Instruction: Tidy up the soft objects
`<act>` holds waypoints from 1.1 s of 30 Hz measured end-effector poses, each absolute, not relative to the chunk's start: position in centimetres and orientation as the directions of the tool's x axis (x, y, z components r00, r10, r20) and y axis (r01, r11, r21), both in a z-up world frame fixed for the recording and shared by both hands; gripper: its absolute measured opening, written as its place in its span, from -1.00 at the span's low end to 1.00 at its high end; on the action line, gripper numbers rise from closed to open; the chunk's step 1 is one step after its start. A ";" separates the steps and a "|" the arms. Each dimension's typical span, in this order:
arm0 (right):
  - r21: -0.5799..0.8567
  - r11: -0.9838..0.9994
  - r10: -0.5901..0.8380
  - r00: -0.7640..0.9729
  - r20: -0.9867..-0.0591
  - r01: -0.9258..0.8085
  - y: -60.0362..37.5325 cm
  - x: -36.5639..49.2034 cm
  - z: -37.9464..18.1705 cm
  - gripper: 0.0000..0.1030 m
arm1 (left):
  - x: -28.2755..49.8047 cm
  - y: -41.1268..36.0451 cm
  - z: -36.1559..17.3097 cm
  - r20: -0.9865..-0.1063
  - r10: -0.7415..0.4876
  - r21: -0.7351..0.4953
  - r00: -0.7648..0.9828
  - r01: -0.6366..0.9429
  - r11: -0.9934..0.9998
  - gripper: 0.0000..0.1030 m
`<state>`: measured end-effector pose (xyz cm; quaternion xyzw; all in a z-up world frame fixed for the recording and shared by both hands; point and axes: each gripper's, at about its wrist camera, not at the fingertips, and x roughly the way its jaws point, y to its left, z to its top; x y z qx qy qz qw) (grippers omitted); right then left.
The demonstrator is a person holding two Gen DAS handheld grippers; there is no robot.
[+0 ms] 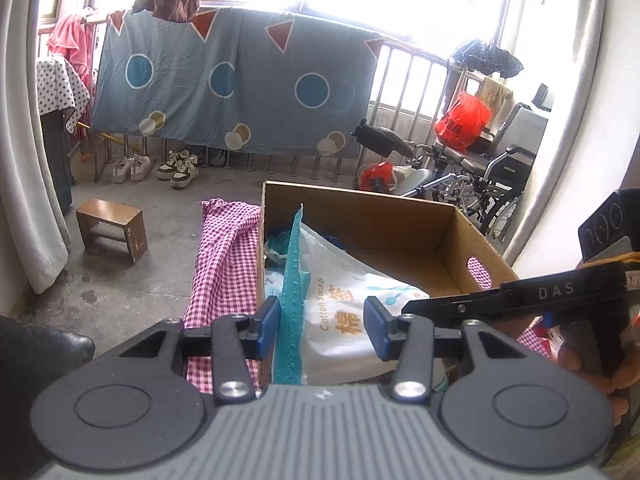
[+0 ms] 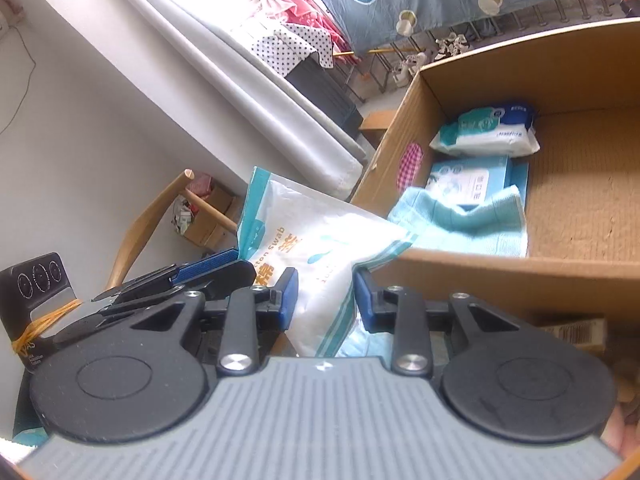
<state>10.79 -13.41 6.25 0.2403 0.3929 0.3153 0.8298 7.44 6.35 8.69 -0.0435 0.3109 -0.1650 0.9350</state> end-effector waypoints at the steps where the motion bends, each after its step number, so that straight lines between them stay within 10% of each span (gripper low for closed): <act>1: 0.647 0.687 0.707 0.510 -0.491 -0.330 -14.2 11.3 6.8 -0.41 | 8.4 5.8 9.3 -0.559 -0.350 -0.182 0.751 0.301 0.936 -0.10; 17: 0.636 0.772 0.547 0.509 -0.664 0.000 -29.1 27.7 2.7 -0.36 | 30.7 -7.9 3.9 -0.721 -0.495 -0.326 0.485 0.393 0.860 -0.10; 33: 0.453 0.887 0.399 0.343 -0.850 0.091 -29.8 40.6 -7.9 -0.34 | 39.0 -13.9 -4.2 -0.860 -0.313 -0.177 0.403 0.340 0.924 0.18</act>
